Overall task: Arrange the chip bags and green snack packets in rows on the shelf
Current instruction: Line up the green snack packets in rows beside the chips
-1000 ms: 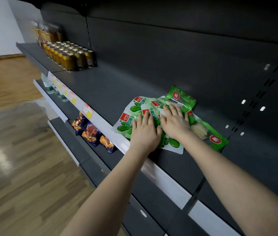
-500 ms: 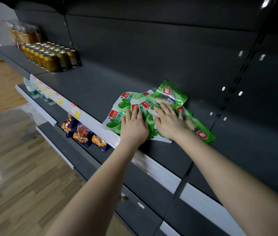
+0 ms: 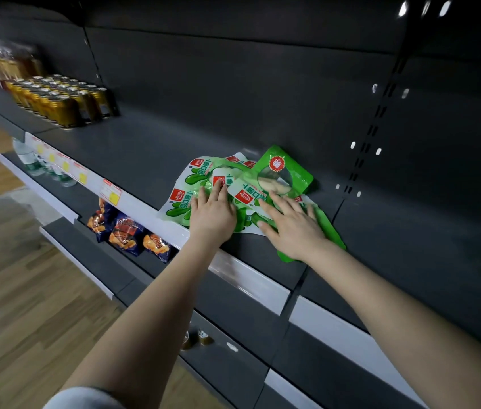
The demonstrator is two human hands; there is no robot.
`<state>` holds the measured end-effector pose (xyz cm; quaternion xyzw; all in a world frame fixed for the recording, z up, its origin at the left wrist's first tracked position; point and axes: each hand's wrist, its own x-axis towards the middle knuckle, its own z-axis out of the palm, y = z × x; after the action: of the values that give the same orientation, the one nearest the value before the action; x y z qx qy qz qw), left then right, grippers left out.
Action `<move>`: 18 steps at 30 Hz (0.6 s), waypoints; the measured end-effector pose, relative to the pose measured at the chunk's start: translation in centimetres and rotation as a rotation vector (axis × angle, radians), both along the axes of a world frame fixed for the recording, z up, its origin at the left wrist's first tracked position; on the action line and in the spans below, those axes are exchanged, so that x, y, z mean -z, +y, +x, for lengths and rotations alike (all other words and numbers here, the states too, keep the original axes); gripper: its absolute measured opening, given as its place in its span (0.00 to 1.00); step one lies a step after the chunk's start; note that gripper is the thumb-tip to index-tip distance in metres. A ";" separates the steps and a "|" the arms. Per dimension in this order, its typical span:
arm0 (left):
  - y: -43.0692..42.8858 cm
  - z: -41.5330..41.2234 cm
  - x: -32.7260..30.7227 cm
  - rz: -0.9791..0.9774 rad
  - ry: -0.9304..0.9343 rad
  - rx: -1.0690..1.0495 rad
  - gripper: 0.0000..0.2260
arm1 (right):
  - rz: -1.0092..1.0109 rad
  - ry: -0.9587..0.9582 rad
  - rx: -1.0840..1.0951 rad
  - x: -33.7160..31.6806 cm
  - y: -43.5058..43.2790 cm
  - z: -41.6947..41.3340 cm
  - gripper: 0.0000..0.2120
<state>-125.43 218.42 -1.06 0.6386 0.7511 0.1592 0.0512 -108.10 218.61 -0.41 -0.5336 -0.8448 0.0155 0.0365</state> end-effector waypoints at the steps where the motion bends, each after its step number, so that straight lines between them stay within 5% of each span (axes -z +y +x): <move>1: -0.1 0.0 0.0 -0.004 -0.005 0.001 0.24 | -0.006 0.000 0.003 0.0 -0.3 0.3 0.27; 13: -0.2 0.1 -0.1 -0.024 0.006 0.022 0.25 | -0.022 -0.177 0.023 -0.6 -3.1 0.1 0.31; 18: -0.7 0.1 -0.8 0.102 -0.148 0.132 0.24 | -0.094 -0.121 0.032 -0.6 -3.6 0.0 0.29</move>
<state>-125.38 217.70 -0.28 0.6750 0.6926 0.2401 0.0844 -108.14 215.03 0.21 -0.5479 -0.8353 0.0224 -0.0394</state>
